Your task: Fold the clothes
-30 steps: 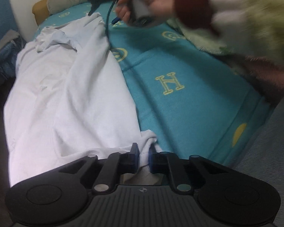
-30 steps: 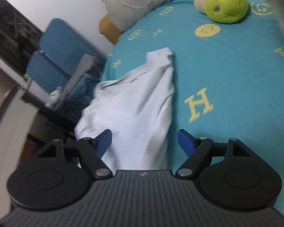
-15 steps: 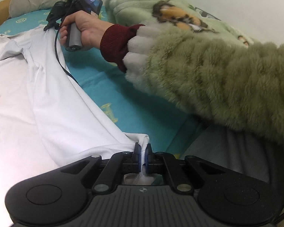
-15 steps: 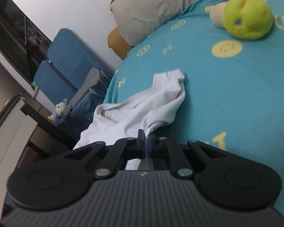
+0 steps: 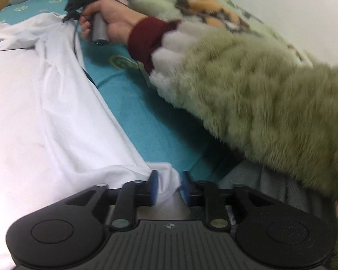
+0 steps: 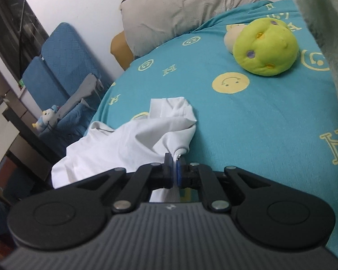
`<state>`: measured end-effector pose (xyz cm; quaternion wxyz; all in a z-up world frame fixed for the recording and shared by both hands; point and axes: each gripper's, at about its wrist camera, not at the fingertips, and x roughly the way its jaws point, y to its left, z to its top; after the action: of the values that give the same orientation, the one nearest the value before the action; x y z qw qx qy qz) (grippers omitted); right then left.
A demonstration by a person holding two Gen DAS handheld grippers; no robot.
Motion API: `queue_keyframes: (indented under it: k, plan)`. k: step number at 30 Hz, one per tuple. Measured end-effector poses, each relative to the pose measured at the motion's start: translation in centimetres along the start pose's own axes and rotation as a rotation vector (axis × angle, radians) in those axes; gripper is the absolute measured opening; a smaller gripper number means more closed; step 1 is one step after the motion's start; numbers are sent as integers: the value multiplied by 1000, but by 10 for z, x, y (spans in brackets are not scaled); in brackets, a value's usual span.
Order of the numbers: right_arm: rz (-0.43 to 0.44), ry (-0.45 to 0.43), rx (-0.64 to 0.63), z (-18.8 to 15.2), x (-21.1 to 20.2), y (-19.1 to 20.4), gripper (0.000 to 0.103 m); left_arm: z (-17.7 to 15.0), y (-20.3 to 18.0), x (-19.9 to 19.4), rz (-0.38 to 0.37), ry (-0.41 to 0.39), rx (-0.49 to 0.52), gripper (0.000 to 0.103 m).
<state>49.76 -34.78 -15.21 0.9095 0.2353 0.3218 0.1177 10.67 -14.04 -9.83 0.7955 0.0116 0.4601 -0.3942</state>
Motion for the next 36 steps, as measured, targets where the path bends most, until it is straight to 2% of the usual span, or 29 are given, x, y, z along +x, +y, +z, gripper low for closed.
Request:
queue_keyframes:
  k: [1, 2, 3, 4, 7, 11, 15, 18, 23, 25, 27, 29, 31, 33, 36]
  plan:
    - [1, 4, -6, 1, -2, 3, 16, 1, 2, -5, 10, -13, -11, 54]
    - [2, 8, -13, 1, -4, 6, 42, 2, 3, -11, 21, -26, -23, 59]
    - [2, 1, -29, 1, -8, 10, 77, 2, 5, -17, 31, -40, -33, 61]
    - [1, -12, -51, 0, -14, 14, 88, 3, 9, -23, 40, -55, -40, 63]
    - [-30, -16, -119, 3, -35, 32, 87, -2, 34, -42, 46, -107, -101, 68]
    - [-45, -19, -124, 4, -75, 58, 87, -9, 62, -56, 87, -157, -184, 68]
    - [-60, -32, -166, -7, -129, 87, 87, -16, 82, -53, 120, -154, -293, 68]
    - [-64, -42, -138, -27, -176, 98, 87, -22, 96, -57, 128, -144, -359, 67]
    - [-95, -51, -148, -72, -237, 118, 87, -30, 104, -66, -6, -170, -421, 67]
    - [-113, -51, -120, -92, -256, 119, 87, -30, 96, -68, -51, -175, -383, 69]
    - [-122, -45, -66, -114, -272, 114, 87, -29, 79, -67, -60, -174, -316, 71]
    - [-144, -8, -9, -136, -282, 103, 87, -28, 68, -63, -45, -179, -268, 71]
    - [-152, 49, 38, -154, -287, 93, 87, -29, 68, -65, -49, -193, -280, 71]
    - [-126, 115, 102, -167, -288, 85, 72, -28, 73, -69, -80, -218, -308, 71]
    - [-87, 185, 186, -183, -292, 80, 72, -22, 84, -76, -136, -263, -340, 74]
